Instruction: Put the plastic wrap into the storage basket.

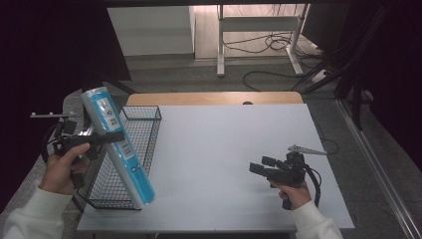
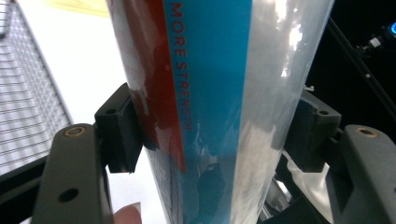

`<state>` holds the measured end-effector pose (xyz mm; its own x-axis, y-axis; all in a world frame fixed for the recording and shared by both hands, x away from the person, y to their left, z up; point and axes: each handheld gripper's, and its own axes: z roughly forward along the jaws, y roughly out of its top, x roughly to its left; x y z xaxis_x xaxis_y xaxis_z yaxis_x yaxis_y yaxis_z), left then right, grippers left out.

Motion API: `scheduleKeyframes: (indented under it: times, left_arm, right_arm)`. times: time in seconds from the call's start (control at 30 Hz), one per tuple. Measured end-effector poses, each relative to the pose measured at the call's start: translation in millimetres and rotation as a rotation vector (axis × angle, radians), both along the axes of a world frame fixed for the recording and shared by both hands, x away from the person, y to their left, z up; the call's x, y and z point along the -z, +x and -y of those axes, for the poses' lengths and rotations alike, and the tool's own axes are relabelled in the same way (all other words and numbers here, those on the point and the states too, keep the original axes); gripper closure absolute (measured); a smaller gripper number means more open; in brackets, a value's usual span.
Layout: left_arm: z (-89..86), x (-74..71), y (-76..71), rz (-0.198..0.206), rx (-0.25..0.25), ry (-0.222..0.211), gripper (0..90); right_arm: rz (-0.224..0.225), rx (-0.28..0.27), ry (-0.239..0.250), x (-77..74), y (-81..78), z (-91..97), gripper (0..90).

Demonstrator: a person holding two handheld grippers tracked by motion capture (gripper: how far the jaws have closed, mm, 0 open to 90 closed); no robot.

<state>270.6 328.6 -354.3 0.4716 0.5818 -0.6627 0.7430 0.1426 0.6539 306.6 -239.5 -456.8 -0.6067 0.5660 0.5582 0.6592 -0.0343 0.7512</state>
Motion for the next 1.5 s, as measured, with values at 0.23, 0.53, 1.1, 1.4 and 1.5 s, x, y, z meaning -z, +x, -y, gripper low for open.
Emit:
scheduleKeyframes:
  times: [0.23, 0.53, 1.1, 1.4, 1.5]
  left_arm:
    - [-19.9, -0.4, -0.1, -0.023, -0.014, 0.041, 31.9]
    - [-36.4, -3.2, 8.4, -0.050, -0.031, 0.090, 31.9]
    - [-46.1, -0.9, 24.9, -0.084, -0.032, 0.150, 31.9]
    - [-43.7, -0.4, 36.0, -0.112, -0.027, 0.220, 31.9]
    - [-42.8, 0.2, 39.9, -0.126, -0.028, 0.245, 31.9]
  right_arm:
    - [-0.005, 0.002, -0.007, 0.7, 0.4, -0.6, 11.3]
    - [-0.006, 0.007, -0.008, 0.9, 0.8, -0.1, 11.3]
    - [-0.014, 0.010, -0.013, 2.4, 1.8, 0.2, 11.3]
    - [-0.019, 0.014, -0.012, 3.2, 2.4, 0.7, 11.3]
    - [-0.021, 0.016, -0.010, 3.1, 2.4, 1.2, 11.3]
